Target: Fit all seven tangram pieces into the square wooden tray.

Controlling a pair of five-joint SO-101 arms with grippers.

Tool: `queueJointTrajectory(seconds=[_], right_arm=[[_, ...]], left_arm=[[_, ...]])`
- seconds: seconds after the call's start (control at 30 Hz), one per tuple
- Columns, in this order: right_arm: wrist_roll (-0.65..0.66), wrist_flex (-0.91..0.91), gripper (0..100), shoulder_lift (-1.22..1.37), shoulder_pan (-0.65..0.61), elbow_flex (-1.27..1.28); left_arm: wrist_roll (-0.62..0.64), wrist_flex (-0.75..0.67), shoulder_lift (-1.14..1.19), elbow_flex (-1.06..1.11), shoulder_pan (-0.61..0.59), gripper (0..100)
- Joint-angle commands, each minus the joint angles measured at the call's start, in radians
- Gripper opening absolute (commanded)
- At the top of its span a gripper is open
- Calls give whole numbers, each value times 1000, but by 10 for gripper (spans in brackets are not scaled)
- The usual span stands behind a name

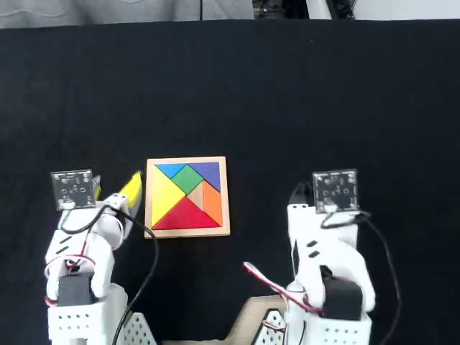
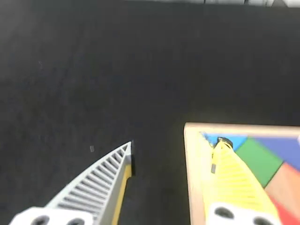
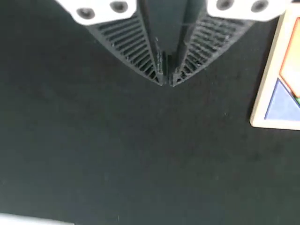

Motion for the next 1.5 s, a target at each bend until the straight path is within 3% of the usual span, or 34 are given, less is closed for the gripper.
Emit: queueJointTrajectory(seconds=[0.0,0.2,0.4,0.8,0.97,1.2,1.47], right_arm=[[9,-78,15,-79,-17,85],[115,-133,13,-71,-17,237],[120,-14,15,-73,-26,237],[112,166,12,-73,-44,239],[109,190,11,-71,-69,239],[2,192,11,-71,-66,239],[0,192,11,-71,-69,239]], left_arm=[[3,11,-3,24,16,270],[9,178,-9,24,16,239],[9,233,-9,24,15,23],[3,457,-9,22,-50,30],[9,456,-8,24,-59,30],[9,456,-8,24,-54,30],[9,456,-8,24,-56,30]])
